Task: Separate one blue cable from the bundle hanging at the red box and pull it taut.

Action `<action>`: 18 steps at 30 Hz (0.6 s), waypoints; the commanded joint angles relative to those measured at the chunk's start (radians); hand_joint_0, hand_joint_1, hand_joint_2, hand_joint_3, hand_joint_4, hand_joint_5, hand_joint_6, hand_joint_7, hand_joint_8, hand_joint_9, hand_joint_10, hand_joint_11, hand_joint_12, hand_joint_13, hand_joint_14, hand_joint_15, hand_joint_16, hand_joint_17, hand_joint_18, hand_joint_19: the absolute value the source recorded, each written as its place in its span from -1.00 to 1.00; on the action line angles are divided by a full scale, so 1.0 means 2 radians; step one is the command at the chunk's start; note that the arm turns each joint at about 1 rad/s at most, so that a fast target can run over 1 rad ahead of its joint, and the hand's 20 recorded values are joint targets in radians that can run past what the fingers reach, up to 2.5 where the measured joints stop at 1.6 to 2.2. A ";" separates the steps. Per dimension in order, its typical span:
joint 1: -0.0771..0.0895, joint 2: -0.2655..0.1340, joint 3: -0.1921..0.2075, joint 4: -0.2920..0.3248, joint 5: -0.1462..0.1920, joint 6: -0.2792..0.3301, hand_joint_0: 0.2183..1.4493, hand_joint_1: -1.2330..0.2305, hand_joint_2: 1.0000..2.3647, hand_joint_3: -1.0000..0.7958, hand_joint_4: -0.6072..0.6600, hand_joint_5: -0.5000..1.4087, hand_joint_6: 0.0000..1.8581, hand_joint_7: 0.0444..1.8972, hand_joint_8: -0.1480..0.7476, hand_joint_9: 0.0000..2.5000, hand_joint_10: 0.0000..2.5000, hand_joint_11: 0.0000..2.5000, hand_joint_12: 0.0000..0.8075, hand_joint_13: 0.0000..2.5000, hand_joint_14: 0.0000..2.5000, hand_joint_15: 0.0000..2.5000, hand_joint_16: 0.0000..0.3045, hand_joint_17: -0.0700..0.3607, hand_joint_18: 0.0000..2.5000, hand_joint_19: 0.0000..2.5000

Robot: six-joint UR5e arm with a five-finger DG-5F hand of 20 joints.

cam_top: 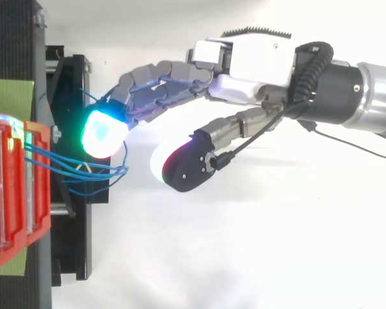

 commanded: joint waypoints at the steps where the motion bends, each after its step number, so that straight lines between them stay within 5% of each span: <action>1: 0.001 0.000 0.004 0.007 -0.001 -0.008 -0.50 -0.16 -1.00 -0.44 0.36 -0.68 -0.46 -0.18 -0.04 -0.53 -0.99 -0.74 -0.19 -0.55 -0.99 -0.78 -0.74 -0.26 -0.69 -0.66; 18: 0.006 -0.017 0.016 -0.007 0.002 -0.020 -0.49 -0.16 -1.00 -0.44 0.36 -0.67 -0.46 -0.18 -0.05 -0.52 -0.99 -0.74 -0.20 -0.54 -0.99 -0.77 -0.74 -0.26 -0.69 -0.65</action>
